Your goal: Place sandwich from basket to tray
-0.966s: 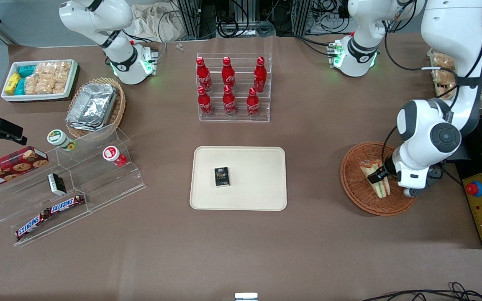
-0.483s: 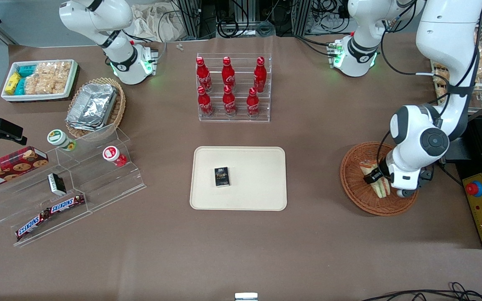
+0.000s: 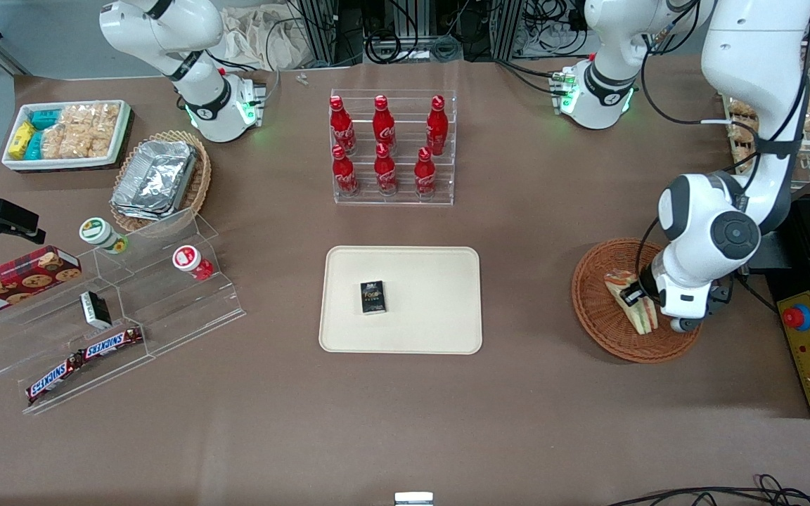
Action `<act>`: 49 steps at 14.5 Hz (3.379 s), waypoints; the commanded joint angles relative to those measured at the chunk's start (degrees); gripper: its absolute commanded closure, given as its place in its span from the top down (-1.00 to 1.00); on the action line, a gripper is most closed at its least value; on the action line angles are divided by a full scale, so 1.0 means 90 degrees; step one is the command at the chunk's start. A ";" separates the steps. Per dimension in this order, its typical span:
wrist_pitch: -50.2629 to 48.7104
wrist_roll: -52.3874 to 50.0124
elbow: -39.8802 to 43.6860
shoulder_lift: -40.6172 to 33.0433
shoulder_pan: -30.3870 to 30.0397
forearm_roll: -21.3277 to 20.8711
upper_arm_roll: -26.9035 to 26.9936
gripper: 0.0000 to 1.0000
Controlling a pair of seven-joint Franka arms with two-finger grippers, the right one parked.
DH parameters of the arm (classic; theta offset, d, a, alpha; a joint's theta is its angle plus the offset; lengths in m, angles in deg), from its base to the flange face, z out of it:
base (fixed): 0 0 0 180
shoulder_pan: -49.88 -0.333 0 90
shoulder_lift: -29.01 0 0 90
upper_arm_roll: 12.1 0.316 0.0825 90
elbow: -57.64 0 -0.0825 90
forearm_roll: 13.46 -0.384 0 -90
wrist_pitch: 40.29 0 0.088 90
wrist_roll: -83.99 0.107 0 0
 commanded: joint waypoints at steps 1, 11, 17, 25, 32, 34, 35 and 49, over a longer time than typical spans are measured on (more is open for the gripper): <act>-0.1386 -0.0001 0.0737 -0.0505 0.0102 -0.0094 -0.0061 -1.00; -0.3384 -0.0109 0.3240 0.0781 0.1144 -0.0172 -0.1868 -1.00; -0.1910 -0.0411 0.3250 0.2130 0.2024 -0.0778 -0.1858 -1.00; -0.1656 -0.0636 0.3631 0.2678 0.2134 -0.0768 -0.1829 0.32; -0.1597 -0.0636 0.3953 0.2610 0.2066 -0.0768 -0.1819 1.00; -0.1616 -0.0636 0.4002 0.2474 0.2056 -0.0749 -0.1809 1.00; -0.1626 -0.0636 0.4002 0.2357 0.2046 -0.0739 -0.1790 1.00; -0.3814 0.2279 0.2961 -0.0951 0.0319 -0.0036 -0.1370 1.00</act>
